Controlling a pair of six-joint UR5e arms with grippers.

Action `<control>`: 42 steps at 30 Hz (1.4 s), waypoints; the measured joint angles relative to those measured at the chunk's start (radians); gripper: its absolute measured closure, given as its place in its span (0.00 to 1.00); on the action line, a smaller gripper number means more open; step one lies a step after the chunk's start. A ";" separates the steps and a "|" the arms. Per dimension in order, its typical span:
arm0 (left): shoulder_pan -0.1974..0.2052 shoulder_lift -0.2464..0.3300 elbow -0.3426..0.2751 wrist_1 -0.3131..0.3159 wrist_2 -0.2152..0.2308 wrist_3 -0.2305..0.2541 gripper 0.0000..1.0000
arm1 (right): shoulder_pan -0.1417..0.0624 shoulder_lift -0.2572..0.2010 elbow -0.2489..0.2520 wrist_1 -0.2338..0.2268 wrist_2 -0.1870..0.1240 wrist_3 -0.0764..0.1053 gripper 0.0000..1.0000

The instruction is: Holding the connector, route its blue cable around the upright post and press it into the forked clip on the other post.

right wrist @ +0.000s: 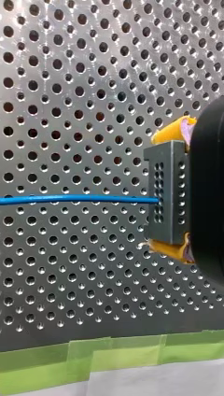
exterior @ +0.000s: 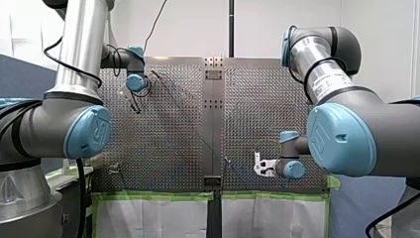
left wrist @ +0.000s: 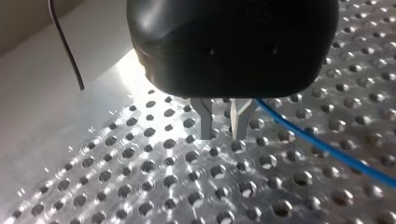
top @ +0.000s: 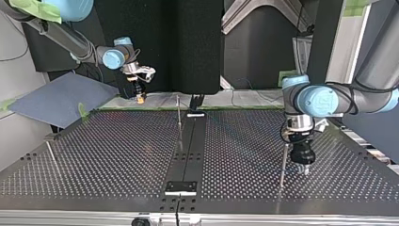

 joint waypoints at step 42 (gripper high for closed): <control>0.057 0.009 -0.045 -0.106 0.193 -0.144 0.00 | 0.002 0.000 0.000 0.003 -0.001 -0.001 1.00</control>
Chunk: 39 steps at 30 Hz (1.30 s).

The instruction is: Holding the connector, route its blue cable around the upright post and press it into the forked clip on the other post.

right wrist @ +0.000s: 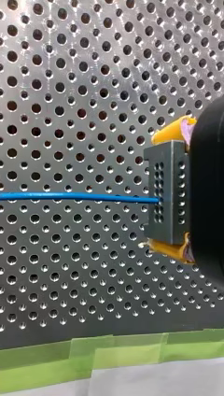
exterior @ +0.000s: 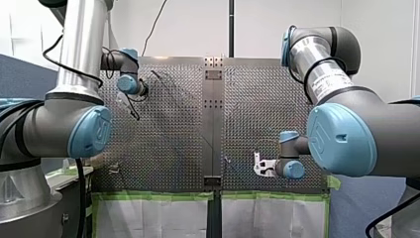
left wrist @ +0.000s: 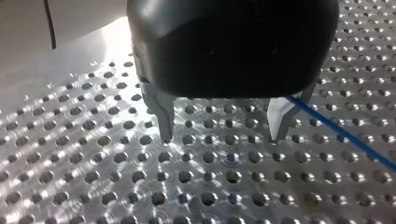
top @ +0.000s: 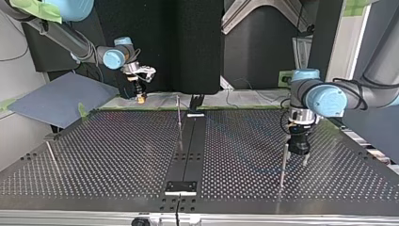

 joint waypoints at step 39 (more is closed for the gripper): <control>0.042 0.234 -0.249 0.066 0.055 -0.226 0.00 | 0.000 0.000 -0.001 0.005 0.000 0.004 1.00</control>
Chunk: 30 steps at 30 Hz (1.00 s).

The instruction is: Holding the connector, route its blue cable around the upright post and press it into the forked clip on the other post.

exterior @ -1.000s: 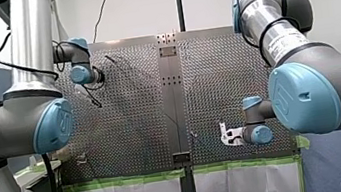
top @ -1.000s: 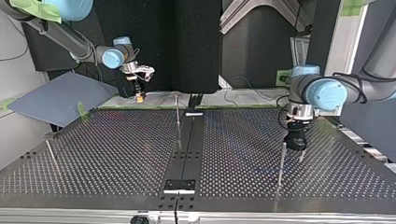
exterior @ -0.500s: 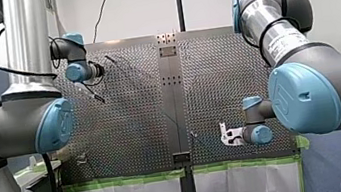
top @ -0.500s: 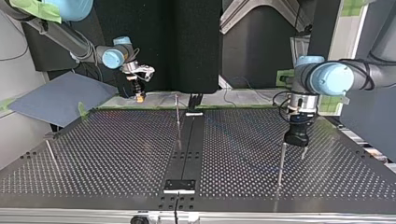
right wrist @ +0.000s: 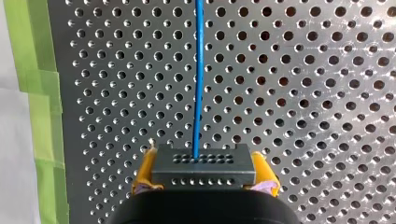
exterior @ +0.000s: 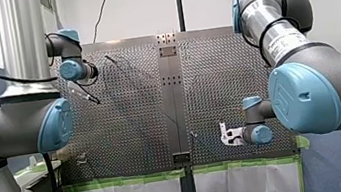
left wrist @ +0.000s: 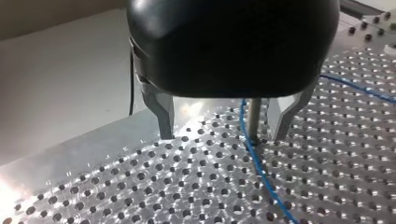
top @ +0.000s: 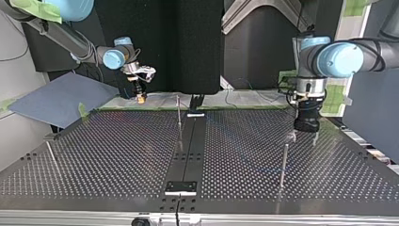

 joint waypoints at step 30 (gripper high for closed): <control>-0.148 0.057 -0.268 0.007 -0.089 0.268 0.00 | -0.003 0.000 -0.012 0.018 0.004 0.001 1.00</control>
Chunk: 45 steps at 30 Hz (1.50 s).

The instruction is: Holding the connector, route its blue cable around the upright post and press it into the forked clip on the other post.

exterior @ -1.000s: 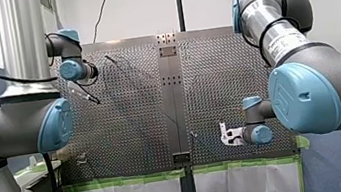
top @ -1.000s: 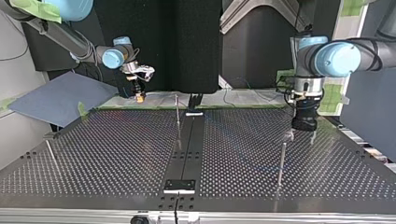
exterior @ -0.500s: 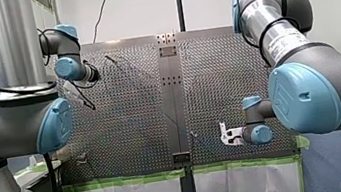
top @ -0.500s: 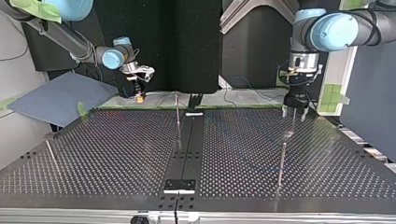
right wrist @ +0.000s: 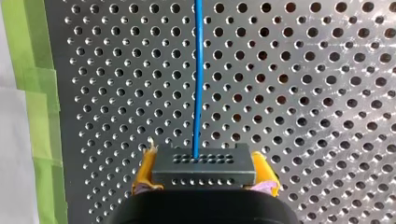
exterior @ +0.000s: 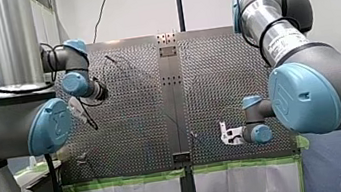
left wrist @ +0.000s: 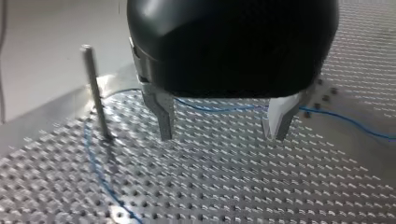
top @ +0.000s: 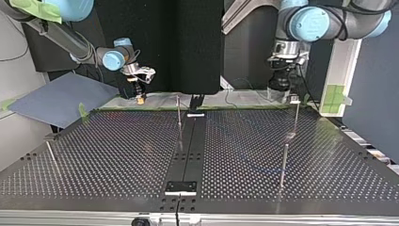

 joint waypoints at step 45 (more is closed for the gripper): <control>-0.388 -0.388 -0.129 0.389 -0.303 0.388 0.00 | -0.009 -0.001 -0.018 0.041 0.051 -0.008 1.00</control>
